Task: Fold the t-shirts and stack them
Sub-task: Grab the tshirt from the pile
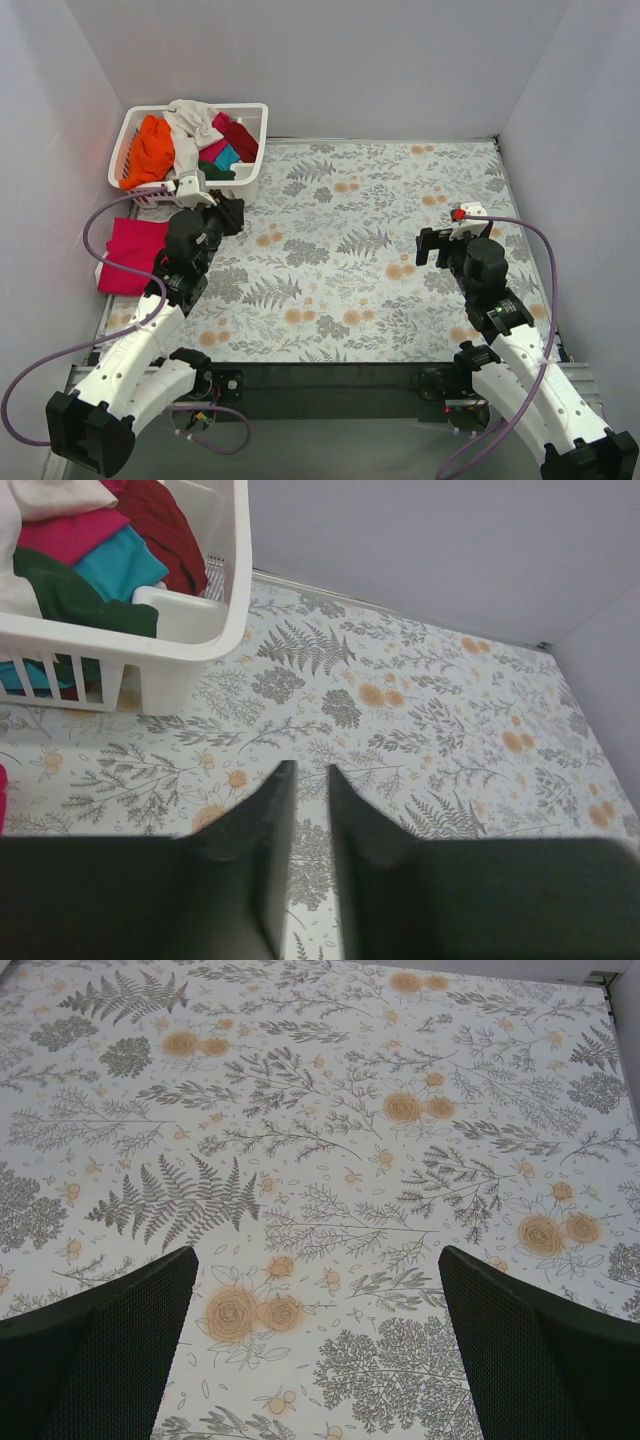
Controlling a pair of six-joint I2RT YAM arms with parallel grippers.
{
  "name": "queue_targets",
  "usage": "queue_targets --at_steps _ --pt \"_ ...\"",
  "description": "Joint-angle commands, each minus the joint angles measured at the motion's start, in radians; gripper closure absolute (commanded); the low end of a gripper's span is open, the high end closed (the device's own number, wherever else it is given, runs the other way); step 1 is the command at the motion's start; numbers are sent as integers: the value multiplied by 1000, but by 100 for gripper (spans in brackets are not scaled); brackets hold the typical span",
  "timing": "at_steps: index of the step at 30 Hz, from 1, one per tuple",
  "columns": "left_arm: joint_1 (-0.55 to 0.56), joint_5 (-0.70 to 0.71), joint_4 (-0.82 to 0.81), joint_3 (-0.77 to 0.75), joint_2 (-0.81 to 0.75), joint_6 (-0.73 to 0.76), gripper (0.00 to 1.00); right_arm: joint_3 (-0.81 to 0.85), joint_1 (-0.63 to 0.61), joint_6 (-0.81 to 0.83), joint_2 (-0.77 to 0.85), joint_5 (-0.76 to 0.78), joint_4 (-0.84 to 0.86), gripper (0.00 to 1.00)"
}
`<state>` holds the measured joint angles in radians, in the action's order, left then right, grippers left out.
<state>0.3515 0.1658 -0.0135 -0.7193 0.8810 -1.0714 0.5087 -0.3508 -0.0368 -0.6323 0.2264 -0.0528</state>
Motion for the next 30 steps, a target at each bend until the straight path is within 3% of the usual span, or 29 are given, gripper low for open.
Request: queue_targets --at_steps 1,5,8,21,25,30 --pt "7 3 -34 11 -23 24 68 21 1 12 17 13 27 1" --pt "9 21 -39 17 -28 27 46 21 1 12 17 13 27 2" --pt "9 31 -40 15 -25 27 37 21 1 12 11 10 27 2" --pt "9 174 -13 -55 -1 47 21 16 1 11 11 7 30 2" --pt "6 329 41 -126 51 79 16 16 3 9 11 -4 31 2" --pt "-97 350 93 -302 229 137 14 16 1 6 23 -22 30 2"
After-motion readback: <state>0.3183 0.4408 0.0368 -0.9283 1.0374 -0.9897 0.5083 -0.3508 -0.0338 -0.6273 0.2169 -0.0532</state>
